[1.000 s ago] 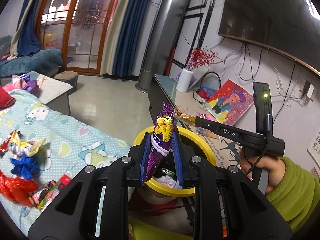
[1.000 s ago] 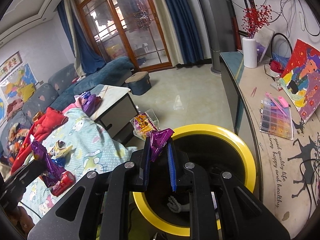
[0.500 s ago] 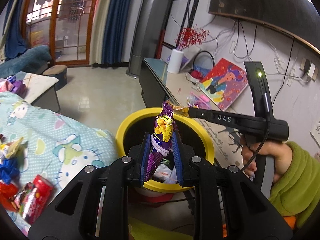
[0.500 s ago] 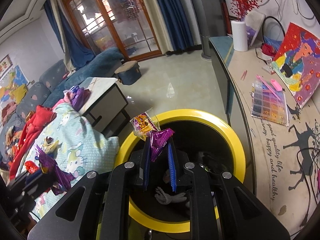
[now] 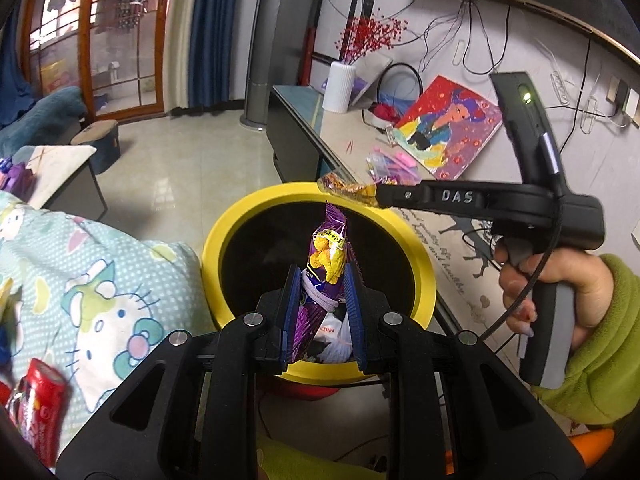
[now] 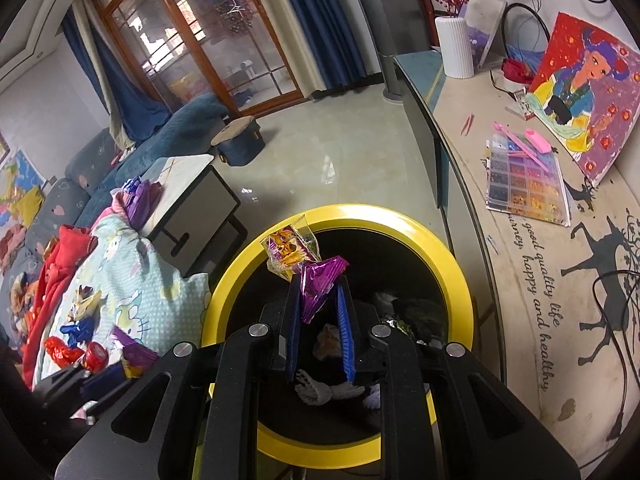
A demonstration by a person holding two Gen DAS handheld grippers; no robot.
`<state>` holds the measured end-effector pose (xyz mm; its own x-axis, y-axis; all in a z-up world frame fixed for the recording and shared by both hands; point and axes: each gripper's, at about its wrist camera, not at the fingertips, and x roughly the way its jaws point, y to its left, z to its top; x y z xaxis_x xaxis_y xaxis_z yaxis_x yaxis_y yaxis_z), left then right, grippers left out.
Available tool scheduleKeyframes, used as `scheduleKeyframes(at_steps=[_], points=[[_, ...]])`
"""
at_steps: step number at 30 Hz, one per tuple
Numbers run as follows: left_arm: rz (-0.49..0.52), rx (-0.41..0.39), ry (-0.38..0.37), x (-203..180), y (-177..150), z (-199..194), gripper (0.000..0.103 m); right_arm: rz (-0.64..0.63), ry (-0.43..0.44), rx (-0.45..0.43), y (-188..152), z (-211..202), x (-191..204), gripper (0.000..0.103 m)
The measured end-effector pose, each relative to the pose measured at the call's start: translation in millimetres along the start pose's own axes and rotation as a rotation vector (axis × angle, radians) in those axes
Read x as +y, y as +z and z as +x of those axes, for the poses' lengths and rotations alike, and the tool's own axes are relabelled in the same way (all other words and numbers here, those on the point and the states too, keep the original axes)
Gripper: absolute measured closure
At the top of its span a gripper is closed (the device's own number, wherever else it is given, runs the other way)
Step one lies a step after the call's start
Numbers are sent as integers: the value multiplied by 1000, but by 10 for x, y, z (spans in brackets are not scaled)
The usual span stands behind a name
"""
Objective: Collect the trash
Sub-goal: 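Open both grippers to drop the purple wrappers into the bin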
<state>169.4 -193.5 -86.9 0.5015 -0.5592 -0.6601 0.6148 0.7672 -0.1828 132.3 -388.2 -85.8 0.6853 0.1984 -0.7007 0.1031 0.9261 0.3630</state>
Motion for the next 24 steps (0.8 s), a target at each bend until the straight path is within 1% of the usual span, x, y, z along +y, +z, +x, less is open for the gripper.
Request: scheduleKeyframes(at_steps=[11,14,16,17,18,19,20,22,23,24], points=[[15,61,9,-48,23,328,86,37,10,14,9,50,-72,84],[7,71,6,-37,30,388,86,48,4,10,14,54,-98,78],[7,70,10,-32,30,406,84,53,-1,9,16,57,-114,75],[4,71,10,-27,25,405,78,59,-6,6,17,55,-127,72],[-4,70,10,-14,23,405,63,64,-7,3,15,53,-138,71],[-12,66,14,0,16,393,54,69,-7,0,15,51,-144,70],[-22,61,13,14,6,379,42,72,-9,-3,18,49,-147,67],[-42,50,14,53,1,352,37,79,-12,-10,20,41,-154,61],[-54,47,15,68,-1,333,28,84,-11,-16,21,34,-156,57],[-63,41,15,81,0,315,17,89,-13,-21,23,25,-158,55]])
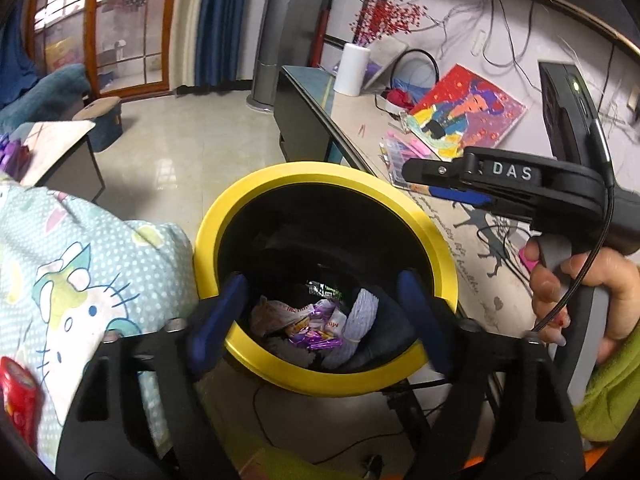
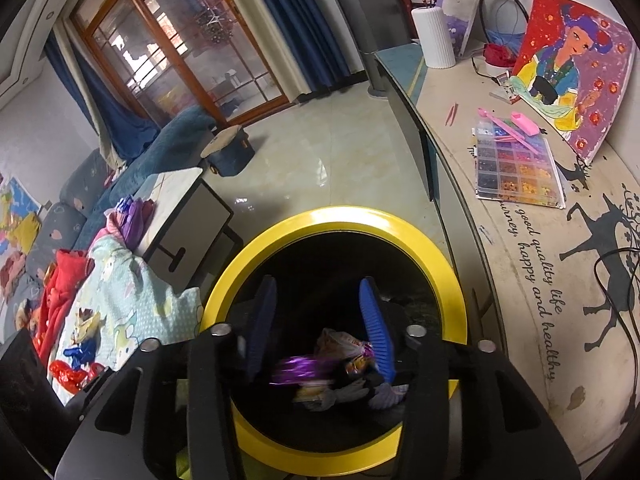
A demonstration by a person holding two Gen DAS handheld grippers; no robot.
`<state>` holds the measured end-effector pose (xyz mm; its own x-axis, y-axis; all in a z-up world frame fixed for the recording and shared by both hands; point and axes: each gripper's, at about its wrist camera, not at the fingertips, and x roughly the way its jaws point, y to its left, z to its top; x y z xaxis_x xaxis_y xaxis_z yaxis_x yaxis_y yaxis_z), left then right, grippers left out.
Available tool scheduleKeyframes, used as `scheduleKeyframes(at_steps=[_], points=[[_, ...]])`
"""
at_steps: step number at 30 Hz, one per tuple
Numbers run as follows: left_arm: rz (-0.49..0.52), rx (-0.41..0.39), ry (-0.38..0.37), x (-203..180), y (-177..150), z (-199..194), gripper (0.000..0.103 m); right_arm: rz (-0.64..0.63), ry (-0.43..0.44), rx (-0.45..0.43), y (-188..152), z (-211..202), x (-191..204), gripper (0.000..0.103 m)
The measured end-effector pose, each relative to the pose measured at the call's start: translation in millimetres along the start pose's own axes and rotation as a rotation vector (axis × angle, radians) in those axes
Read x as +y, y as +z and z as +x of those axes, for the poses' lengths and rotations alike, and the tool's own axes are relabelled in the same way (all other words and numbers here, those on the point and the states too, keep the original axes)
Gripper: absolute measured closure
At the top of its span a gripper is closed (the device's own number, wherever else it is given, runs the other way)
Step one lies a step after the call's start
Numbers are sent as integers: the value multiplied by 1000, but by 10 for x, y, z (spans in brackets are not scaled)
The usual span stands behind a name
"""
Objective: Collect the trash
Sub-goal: 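Open both grippers to drop the purple wrappers into the bin, then move both grippers back toward the red bag and red tube on the bedspread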
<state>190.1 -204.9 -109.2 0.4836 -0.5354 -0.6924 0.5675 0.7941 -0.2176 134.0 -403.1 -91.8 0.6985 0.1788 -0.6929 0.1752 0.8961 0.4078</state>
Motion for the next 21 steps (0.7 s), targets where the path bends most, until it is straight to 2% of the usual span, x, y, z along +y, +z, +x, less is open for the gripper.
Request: scheduleKeyframes(at_steps=[3,8,21], points=[[-19,-31,2,21,7,-96,11,8,4,-20,13,-43,12,48],[-45,-76,28,65,16,-257,11,6,0,-48,25,-109,52,40],[-95,-203,132,298,11,-745,11,-47,24,-79,16,-219,286,37]])
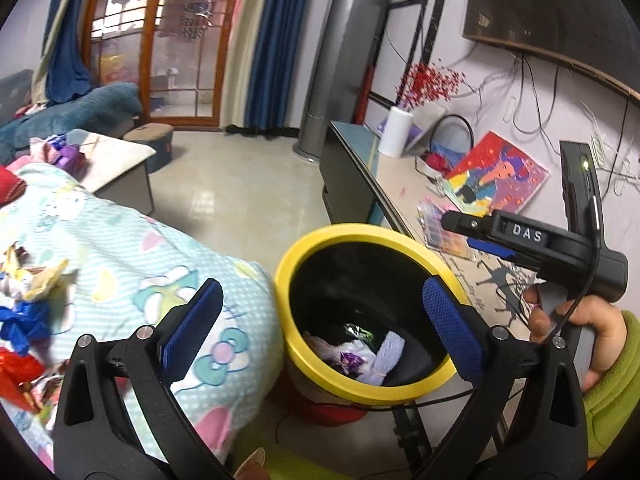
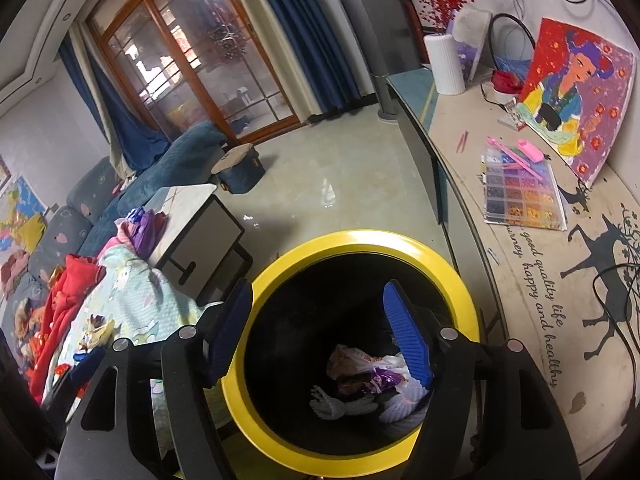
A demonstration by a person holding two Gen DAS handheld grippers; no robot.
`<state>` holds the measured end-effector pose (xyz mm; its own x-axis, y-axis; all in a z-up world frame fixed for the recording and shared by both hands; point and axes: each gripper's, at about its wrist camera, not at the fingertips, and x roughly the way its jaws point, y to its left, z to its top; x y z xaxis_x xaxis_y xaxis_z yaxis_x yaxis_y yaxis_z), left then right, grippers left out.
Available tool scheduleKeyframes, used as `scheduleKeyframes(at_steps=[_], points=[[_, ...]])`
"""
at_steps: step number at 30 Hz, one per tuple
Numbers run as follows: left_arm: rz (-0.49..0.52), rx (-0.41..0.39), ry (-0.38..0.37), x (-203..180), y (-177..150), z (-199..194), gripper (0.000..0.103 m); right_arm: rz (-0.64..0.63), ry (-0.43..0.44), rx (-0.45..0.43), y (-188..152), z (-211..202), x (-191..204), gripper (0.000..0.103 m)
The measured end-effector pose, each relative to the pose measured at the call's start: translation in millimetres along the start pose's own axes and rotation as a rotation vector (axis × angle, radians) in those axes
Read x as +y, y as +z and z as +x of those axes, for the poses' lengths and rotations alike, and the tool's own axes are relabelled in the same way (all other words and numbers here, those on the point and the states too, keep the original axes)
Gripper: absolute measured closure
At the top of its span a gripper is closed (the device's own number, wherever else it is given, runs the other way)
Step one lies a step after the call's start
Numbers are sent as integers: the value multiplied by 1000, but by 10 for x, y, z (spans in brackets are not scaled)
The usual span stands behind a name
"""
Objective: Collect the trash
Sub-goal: 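Move both grippers back toward the red bag and red tube on the bedspread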
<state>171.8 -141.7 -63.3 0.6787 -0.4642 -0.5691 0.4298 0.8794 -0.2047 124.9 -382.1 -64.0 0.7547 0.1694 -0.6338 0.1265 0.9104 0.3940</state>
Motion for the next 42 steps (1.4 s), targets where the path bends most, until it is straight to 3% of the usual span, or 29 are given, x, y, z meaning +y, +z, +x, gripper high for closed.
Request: scheduleKeyframes(at_steps=[18,30,42], points=[[-97,-106,101,451,9,-478,11,-167,145,-100,-135,-323,806,37],[-166,-164,177,791,-27,-749,11,-277,177,-83,-287,-324,1184,37],[-271,-216,309,1271,-71,-1062,11,-387,240,-51,-490,-312,1634,36]])
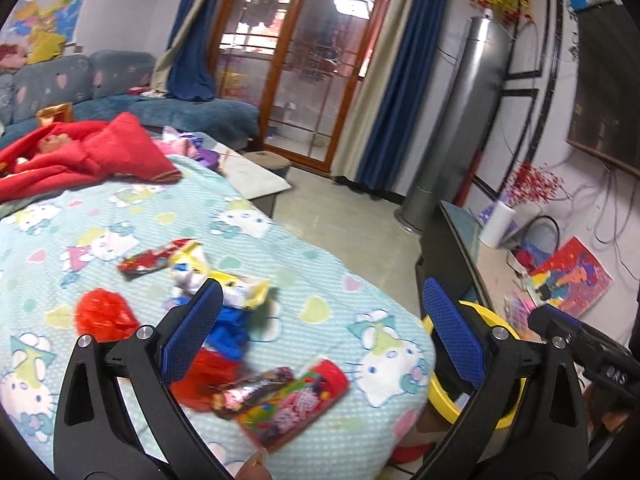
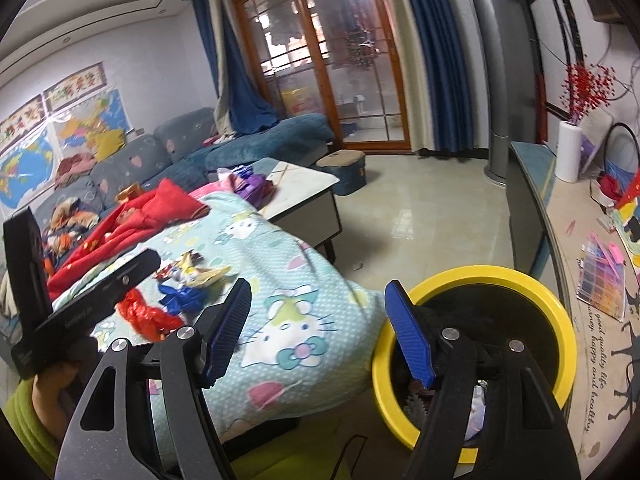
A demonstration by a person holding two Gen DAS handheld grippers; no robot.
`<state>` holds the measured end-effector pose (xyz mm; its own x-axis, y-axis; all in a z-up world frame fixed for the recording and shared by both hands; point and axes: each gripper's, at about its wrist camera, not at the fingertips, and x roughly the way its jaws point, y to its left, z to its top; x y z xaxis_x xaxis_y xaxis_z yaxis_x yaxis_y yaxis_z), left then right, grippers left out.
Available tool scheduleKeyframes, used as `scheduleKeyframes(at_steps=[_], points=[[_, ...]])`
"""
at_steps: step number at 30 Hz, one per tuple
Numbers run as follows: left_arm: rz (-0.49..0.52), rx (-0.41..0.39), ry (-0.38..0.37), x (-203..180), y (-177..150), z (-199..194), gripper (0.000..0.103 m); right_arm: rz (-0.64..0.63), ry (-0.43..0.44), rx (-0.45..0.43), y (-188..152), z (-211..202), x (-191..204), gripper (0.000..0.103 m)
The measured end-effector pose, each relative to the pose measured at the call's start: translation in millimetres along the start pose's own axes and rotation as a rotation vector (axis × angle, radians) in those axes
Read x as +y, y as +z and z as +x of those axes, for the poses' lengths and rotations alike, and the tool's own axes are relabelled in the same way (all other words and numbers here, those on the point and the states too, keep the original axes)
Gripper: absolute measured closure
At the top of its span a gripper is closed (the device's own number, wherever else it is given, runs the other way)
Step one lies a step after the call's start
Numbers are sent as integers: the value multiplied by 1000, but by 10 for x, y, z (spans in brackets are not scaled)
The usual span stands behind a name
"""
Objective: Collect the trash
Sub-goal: 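Move both grippers back toward the red bag and red tube on the bedspread, then grasp the red plastic bag with the left gripper while the right grasps the red candy tube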
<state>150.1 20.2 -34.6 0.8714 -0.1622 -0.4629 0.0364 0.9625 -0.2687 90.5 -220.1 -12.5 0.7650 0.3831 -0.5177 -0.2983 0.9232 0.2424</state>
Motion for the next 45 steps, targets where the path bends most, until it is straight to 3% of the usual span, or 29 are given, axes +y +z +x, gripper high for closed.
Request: scheduleKeyframes(at_steps=[18,30,45], points=[[-152,-12,158,720,111,-199,11,-129,114,111,-137,262,694,34],[-249,14,261,1210,20,-227,11,-166,112,223,-316,597,1060,34],[-357,114,177,1472,-200,-12,13,-55,113,360,-455,1043,1160,31]])
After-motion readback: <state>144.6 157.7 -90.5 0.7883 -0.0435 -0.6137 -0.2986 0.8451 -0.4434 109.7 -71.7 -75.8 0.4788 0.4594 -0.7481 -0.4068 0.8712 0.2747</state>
